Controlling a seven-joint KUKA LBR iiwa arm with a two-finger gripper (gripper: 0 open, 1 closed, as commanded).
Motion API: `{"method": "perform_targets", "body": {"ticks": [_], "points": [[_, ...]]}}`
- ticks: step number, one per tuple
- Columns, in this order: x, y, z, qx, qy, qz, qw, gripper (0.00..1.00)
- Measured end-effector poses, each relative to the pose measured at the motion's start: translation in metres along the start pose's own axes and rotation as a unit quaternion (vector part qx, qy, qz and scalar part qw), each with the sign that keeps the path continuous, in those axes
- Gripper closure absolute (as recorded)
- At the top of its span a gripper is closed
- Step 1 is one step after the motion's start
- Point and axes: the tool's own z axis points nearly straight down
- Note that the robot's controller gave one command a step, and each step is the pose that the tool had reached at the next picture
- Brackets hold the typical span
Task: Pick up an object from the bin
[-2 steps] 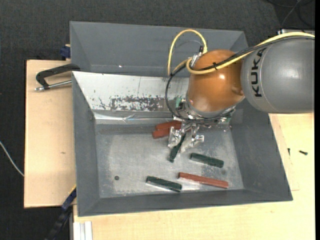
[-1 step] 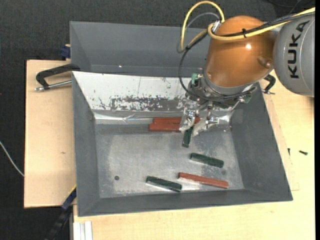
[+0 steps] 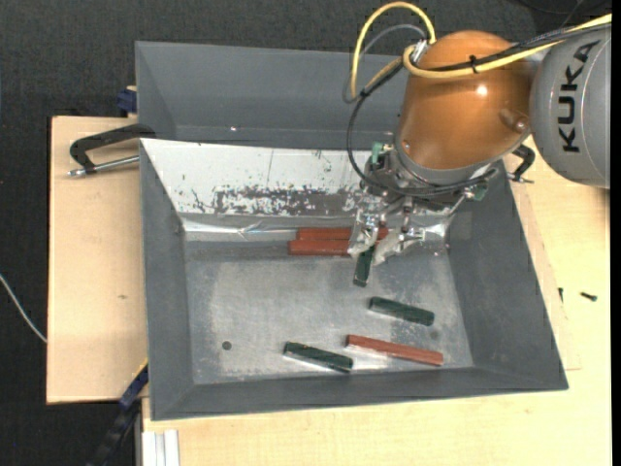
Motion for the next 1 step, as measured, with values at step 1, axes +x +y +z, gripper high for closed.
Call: {"method": "perform_targets", "body": {"ticks": [1], "points": [[0.0088, 0.0029, -0.0309, -0.003, 0.0003, -0.095, 0.9954, 1.00]]}}
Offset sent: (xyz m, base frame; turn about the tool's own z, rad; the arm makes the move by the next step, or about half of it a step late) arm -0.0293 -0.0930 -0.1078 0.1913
